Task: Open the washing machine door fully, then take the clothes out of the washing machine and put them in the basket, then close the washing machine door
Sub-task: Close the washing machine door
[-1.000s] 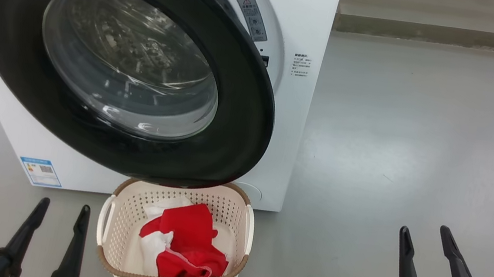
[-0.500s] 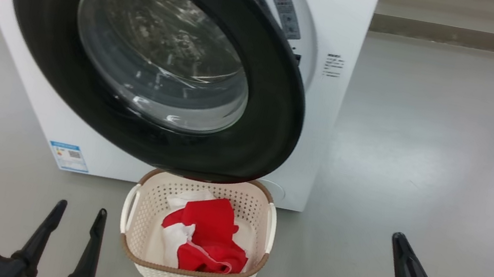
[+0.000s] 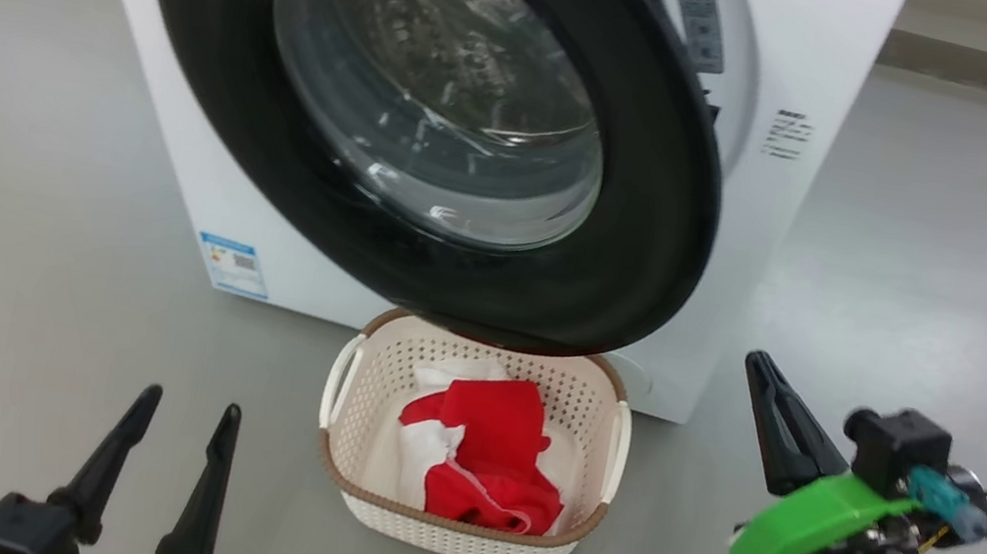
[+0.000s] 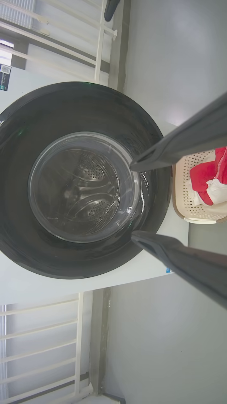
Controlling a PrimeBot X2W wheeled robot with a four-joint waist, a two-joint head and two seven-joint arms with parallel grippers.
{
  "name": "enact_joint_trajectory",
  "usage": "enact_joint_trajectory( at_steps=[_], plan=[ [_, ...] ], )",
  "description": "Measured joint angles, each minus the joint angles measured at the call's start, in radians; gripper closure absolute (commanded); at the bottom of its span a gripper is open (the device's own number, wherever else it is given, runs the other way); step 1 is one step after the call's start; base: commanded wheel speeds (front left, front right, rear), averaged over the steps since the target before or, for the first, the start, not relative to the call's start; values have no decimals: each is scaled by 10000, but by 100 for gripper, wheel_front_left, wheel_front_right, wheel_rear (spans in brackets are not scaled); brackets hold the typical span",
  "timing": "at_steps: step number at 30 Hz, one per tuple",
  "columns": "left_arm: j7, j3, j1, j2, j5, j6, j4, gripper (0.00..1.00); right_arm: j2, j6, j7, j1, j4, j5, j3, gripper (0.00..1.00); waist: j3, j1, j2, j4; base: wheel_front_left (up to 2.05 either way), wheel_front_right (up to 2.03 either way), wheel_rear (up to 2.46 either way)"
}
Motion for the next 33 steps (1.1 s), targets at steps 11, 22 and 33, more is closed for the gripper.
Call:
enact_joint_trajectory(
  at_steps=[11, 22, 33],
  plan=[
    [0, -119, -571, -82, 0, -71, 31, 0, -353, 0, 293, -2335, 1737, 823, 1338, 100, 587, 0, 0, 790, 0, 0, 0],
    [0, -245, -847, -265, 2, -75, 113, 0, -662, 0, -284, -4244, 3703, 1862, 2428, 100, 1018, 0, 1, 1183, 0, 0, 0],
    [0, -364, -1129, -303, 134, -65, 169, 0, -836, 15, -867, -5483, 5035, 2368, 2550, 100, 1465, 0, 0, 1312, 0, 0, 0]
  ],
)
